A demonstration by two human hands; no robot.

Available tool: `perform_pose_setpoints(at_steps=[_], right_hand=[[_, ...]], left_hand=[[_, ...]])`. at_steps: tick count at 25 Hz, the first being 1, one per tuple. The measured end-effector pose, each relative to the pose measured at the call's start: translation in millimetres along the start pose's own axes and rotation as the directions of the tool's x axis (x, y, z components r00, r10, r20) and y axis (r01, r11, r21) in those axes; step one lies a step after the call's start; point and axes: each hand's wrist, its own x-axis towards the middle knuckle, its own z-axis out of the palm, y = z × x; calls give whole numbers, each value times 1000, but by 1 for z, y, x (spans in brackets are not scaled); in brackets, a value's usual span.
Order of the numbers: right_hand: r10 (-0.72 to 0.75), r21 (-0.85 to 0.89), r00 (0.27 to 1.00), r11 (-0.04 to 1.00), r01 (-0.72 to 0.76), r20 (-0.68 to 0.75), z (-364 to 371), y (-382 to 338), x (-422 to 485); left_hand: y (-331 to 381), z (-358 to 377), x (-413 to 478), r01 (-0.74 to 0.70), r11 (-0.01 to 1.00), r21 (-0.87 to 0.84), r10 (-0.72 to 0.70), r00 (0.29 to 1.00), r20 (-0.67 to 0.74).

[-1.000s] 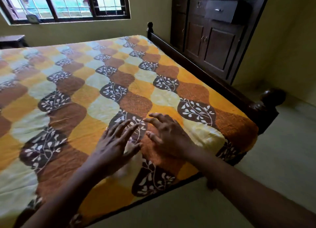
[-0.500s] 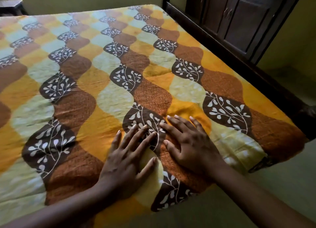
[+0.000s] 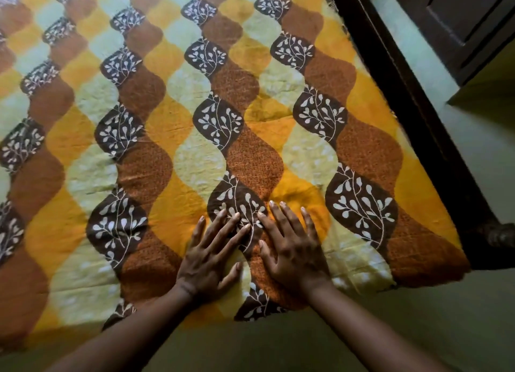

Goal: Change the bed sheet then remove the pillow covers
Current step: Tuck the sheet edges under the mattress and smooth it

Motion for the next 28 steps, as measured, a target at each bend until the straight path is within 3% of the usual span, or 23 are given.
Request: perform_pose_setpoints(at_steps=[2, 6, 8, 10, 12, 13, 14, 18, 22, 24, 28], right_hand=[[19, -33, 997, 999, -17, 75, -1, -4, -4], [35, 16, 962, 999, -40, 273, -9, -3, 5], [37, 46, 933, 997, -57, 357, -18, -4, 7], [11, 83, 894, 995, -54, 447, -34, -1, 16], [-73, 188, 752, 980, -68, 655, -60, 3, 35], [-101, 221, 668, 971, -96, 737, -79, 8, 45], [-119, 258, 633, 957, -131, 765, -97, 15, 52], [-93, 322, 651, 915, -241, 753, -170, 72, 73], [-34, 243, 578, 926, -288, 815, -225, 124, 104], [-55, 202, 550, 956, -211, 833, -236, 140, 124], [-181, 127, 485, 981, 144, 855, -233, 171, 158]], left_hand=[[2, 0, -4, -8, 998, 70, 2, 997, 80], [2, -18, 5, 46, 999, 13, -48, 949, 311], [15, -33, 8, 143, 990, -13, -126, 906, 404], [32, -48, 15, 328, 943, -60, -261, 839, 477], [59, -70, 24, 531, 835, -145, -373, 740, 560], [72, -81, 30, 608, 767, -204, -412, 712, 569], [83, -91, 36, 659, 696, -285, -435, 703, 563], [98, -118, 72, 734, 377, -565, -545, 669, 505], [104, -129, 117, 716, 222, -661, -555, 651, 518], [111, -130, 130, 717, 154, -680, -551, 634, 543], [142, -127, 144, 702, 22, -712, -607, 575, 549]])
